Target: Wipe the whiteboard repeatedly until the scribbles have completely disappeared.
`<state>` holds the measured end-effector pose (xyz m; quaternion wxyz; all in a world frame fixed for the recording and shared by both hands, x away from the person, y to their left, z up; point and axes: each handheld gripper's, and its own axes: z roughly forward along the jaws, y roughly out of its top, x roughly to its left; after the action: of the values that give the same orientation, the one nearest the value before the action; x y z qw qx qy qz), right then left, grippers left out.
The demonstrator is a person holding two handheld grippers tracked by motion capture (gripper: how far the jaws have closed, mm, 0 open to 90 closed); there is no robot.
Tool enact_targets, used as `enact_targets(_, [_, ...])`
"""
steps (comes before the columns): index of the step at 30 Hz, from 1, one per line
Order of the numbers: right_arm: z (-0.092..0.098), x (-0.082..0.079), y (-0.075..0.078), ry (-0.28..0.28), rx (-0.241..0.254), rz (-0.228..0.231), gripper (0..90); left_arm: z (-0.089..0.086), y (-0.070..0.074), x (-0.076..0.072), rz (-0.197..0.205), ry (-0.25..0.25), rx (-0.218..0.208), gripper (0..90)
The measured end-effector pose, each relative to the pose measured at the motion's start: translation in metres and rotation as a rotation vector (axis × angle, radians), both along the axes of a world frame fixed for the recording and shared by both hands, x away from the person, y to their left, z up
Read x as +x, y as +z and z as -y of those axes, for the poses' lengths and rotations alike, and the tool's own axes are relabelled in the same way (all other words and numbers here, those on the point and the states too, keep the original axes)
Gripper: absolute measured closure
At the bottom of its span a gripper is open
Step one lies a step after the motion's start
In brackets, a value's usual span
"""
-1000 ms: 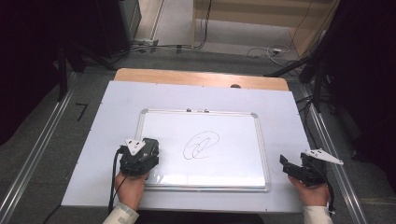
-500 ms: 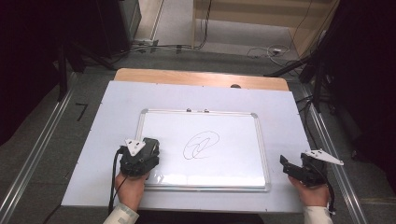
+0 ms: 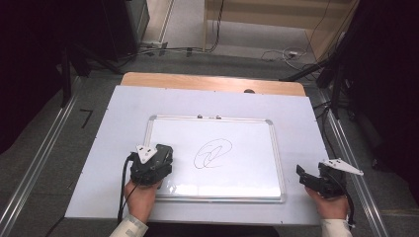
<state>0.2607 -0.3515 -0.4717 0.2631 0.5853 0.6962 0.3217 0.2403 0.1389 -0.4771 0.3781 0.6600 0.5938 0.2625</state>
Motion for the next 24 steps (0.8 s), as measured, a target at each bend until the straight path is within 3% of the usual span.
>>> enact_targets(15, [0.001, 0.0, 0.0, -0.008, 0.009, -0.003, 18.1, 0.016, 0.0, 0.019, -0.013, -0.027, -0.009, 40.5])
enact_targets(24, [0.001, 0.0, -0.001, -0.01, 0.003, -0.008, 18.1, 0.023, 0.001, 0.029, -0.011, -0.041, 0.011, 40.6])
